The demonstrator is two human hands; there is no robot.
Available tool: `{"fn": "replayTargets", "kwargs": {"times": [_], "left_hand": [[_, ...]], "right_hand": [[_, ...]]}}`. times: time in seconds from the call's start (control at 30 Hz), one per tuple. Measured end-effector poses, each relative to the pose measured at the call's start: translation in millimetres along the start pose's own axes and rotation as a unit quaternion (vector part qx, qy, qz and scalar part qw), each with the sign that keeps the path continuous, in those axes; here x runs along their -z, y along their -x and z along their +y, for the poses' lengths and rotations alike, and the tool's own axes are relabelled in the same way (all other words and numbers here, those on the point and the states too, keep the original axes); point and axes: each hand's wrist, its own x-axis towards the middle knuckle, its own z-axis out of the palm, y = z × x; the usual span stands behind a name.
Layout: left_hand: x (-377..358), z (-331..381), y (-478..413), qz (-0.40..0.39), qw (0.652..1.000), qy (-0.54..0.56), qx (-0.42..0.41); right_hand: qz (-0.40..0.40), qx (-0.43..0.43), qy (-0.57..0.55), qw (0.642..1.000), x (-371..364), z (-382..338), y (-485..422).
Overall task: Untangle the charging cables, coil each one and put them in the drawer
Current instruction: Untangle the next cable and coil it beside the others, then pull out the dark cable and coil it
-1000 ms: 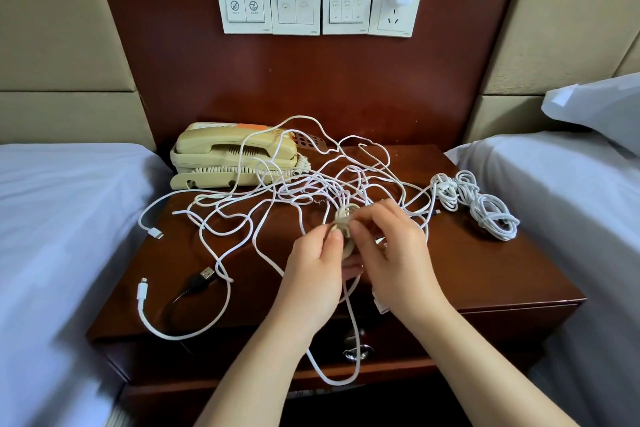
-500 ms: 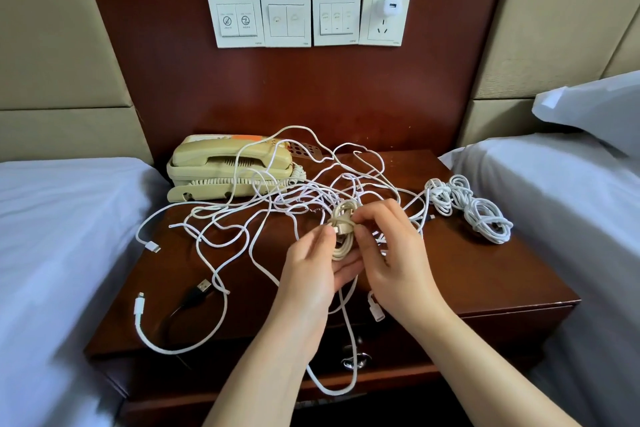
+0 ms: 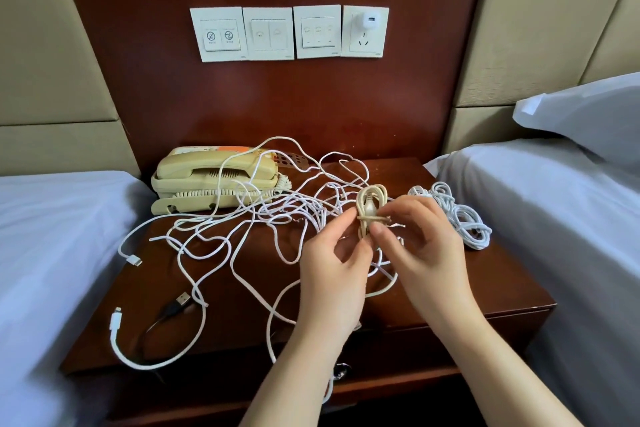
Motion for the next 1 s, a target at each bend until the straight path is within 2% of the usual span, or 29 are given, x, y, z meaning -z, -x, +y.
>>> {"fn": "replayTargets", "kwargs": {"times": [0.2,0.3,0.4,0.47,0.53,0.63,0.83,1.0], "left_hand": [[-22,-17,-4,-0.06,0.997,-0.047,-0.013],[-33,-24,-8,-0.09,0.986,-0.133,-0.054],[-41,-35,-13,-0.09,0.937,-0.325,-0.094],[-44,-44,-15,-0.117,0.884,-0.447,-0.067],[-46,-52,-15,-0.147,0.838,-0.524,-0.043],[-47,-57,-17,-0.152,0.816,-0.555,-0.055],[-36,-63,-29,-0.141,0.813,-0.561,-0.066],[-28,-65,-36,-0.166,0.818,-0.547,-0.062]], "right_hand": [[0.03,-0.048,0.01,0.998,18,17,-4],[0.067,-0.062,0.047,0.995,31,30,-9],[0.097,-0.075,0.119,0.985,47,44,-14],[0.096,-0.095,0.177,0.975,56,56,-17],[0.078,-0.122,0.228,0.963,63,67,-17],[0.028,-0.121,0.286,0.95,62,76,-18],[-0.033,-0.092,0.386,0.917,40,74,-23],[-0.062,-0.103,0.487,0.865,31,74,-21]]}}
